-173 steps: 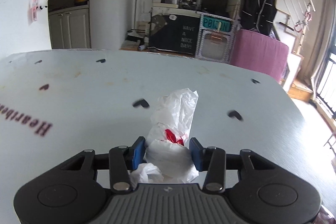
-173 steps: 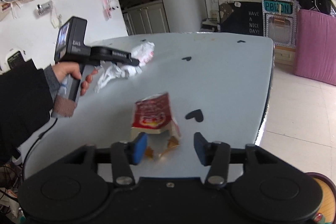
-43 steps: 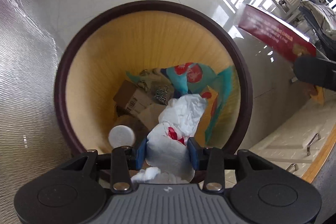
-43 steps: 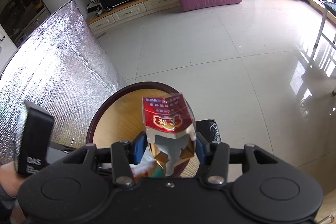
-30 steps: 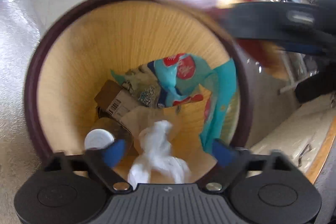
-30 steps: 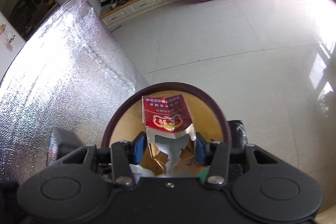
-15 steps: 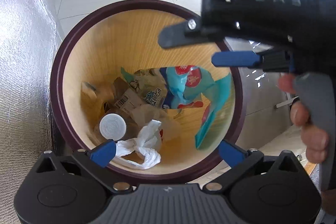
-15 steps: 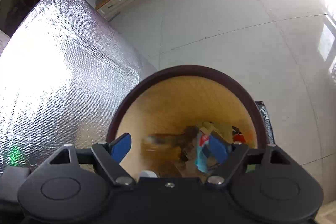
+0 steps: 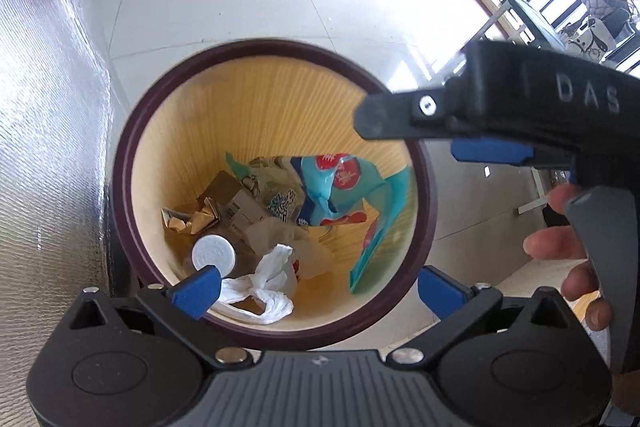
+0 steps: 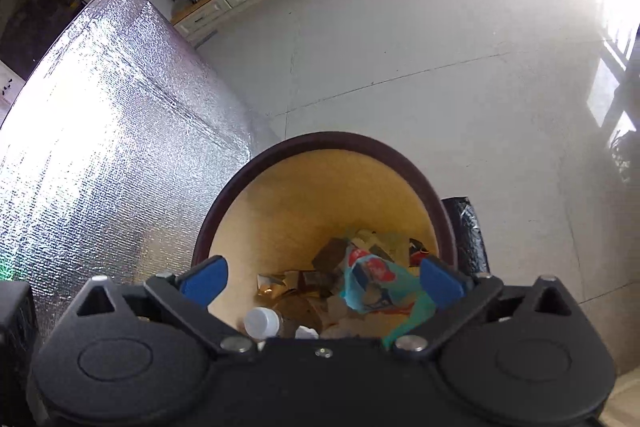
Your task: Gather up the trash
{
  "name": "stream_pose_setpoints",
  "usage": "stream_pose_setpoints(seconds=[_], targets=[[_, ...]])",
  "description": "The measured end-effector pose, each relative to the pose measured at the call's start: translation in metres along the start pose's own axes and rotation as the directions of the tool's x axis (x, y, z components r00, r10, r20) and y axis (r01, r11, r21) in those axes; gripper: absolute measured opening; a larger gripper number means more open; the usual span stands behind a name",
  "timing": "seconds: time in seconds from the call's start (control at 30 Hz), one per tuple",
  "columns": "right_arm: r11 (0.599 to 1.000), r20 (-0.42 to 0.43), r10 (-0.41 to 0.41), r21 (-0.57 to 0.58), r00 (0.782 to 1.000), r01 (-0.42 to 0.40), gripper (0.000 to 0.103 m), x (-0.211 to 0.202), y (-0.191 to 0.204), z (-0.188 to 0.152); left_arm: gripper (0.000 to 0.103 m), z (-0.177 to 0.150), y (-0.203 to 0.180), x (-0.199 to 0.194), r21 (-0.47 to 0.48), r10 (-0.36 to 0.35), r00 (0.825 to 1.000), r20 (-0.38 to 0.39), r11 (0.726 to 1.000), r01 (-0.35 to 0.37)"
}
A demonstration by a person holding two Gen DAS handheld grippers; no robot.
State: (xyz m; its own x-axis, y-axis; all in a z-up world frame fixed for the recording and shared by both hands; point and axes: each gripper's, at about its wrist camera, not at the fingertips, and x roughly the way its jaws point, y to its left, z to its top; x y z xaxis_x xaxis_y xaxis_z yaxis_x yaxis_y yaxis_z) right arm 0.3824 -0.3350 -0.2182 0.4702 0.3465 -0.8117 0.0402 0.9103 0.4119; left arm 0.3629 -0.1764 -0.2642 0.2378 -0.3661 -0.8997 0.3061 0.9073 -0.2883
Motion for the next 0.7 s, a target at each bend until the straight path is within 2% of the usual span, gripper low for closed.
stream_pose_setpoints(seconds=[0.37,0.7], targets=[[0.998,0.072,-0.039,-0.039,0.997,0.042,0.103,-0.061,0.019,0.001,0.103,-0.002,-0.010,-0.057,0.010,0.020,0.996,0.086,1.000,-0.021],[0.995,0.153,-0.082,-0.048,0.985,0.091,0.103,-0.121,0.041,-0.017,0.103,-0.019,-0.015,-0.126,0.001,0.027,0.981,0.192,1.000,-0.028]])
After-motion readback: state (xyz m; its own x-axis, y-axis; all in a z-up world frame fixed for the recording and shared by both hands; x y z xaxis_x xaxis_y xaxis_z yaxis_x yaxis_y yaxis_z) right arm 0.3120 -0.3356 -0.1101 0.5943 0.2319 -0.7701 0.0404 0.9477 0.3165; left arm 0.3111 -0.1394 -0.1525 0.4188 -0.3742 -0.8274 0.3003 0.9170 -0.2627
